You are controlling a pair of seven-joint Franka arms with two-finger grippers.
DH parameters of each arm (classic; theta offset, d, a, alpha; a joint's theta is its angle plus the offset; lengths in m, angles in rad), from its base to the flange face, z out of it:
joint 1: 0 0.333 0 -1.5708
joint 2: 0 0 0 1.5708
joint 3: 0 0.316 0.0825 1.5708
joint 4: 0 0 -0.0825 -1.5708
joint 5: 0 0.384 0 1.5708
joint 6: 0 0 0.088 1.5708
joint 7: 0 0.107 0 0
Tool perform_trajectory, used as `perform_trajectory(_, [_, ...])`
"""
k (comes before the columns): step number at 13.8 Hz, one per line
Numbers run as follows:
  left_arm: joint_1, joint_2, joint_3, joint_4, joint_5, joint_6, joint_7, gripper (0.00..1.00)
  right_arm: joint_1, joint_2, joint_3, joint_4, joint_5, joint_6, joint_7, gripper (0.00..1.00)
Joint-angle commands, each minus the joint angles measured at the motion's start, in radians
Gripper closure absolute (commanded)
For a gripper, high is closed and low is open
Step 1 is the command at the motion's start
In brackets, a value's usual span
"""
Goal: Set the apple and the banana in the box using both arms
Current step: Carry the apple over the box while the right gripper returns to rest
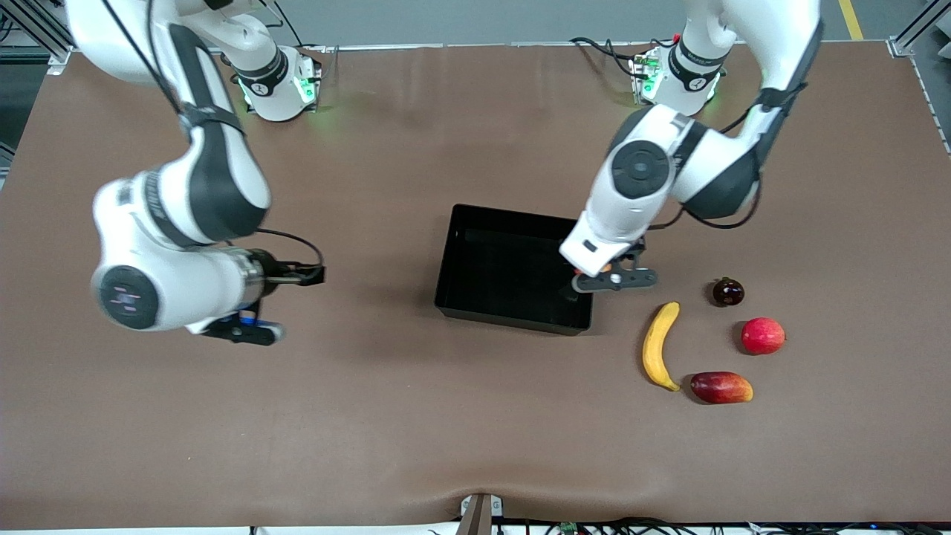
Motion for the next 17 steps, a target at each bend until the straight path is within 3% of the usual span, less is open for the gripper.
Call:
perform_trajectory(1, [-0.024,0.048,0.003,0.021,0.055,0.013,-0.071,1.0,-0.068,-0.074,0.02,-0.007,-0.055,-0.01,-0.111,0.0])
perform_trajectory(5, [-0.045,0.079,0.003,0.007,0.055,0.031,-0.105,1.0,-0.12,-0.152,0.02,-0.022,-0.152,0.008,-0.136,0.0])
perform_trajectory(13, [-0.079,0.186,0.001,-0.016,0.133,0.144,-0.258,1.0,-0.235,-0.349,0.018,-0.195,-0.169,0.072,-0.358,0.0])
perform_trajectory(17, [-0.098,0.221,0.002,-0.017,0.133,0.144,-0.293,1.0,-0.268,-0.43,0.018,-0.225,-0.198,0.062,-0.387,0.0])
